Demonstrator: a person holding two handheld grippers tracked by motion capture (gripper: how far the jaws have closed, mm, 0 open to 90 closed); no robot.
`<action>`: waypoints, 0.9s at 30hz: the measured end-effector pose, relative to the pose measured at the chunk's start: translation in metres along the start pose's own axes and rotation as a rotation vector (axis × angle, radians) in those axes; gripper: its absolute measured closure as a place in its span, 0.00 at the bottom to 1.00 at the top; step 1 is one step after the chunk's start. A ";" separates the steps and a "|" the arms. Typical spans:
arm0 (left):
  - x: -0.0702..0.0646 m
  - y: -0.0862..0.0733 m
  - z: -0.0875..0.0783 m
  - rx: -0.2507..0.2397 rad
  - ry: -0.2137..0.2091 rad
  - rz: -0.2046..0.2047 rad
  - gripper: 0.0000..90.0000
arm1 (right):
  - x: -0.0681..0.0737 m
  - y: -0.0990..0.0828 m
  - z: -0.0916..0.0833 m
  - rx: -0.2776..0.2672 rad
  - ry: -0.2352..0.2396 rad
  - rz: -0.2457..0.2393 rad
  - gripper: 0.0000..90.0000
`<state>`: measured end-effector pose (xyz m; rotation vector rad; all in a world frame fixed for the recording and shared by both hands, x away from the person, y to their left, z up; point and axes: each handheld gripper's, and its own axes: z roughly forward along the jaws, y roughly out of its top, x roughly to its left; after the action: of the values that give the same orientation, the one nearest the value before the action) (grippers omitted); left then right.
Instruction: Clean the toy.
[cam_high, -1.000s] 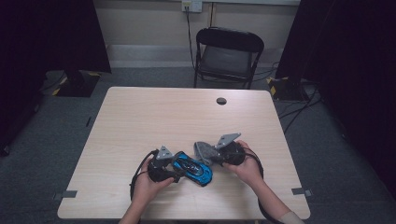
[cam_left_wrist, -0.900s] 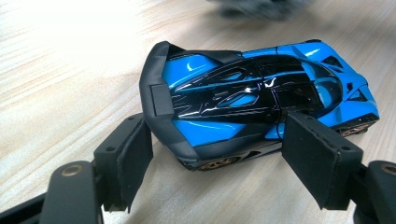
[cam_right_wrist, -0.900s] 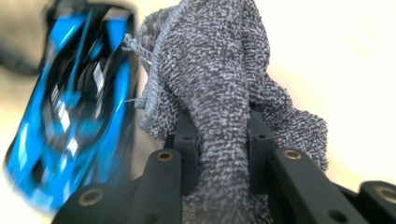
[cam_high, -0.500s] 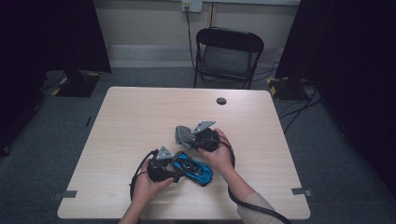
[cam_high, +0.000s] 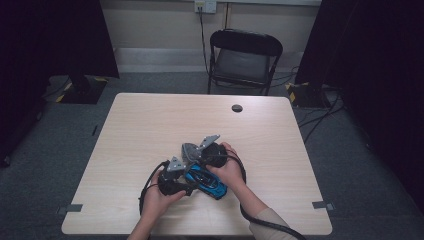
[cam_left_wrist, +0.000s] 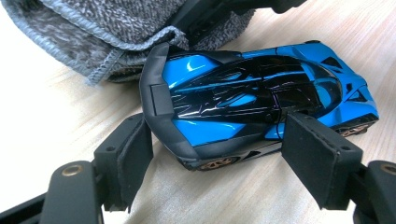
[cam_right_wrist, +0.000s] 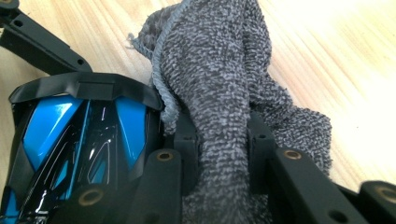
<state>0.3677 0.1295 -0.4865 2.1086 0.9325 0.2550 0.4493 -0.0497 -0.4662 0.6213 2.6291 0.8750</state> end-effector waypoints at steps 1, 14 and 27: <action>0.000 0.000 0.000 0.000 0.000 0.000 0.28 | 0.000 -0.002 -0.001 0.001 0.009 0.001 0.81; -0.001 0.001 0.000 0.004 0.000 0.002 0.28 | 0.001 -0.014 -0.011 -0.008 0.028 -0.008 0.80; -0.001 0.001 0.000 0.002 0.007 0.002 0.28 | -0.005 -0.042 -0.034 -0.013 0.047 0.012 0.80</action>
<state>0.3675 0.1287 -0.4860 2.1117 0.9350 0.2625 0.4264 -0.0992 -0.4656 0.6217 2.6617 0.9197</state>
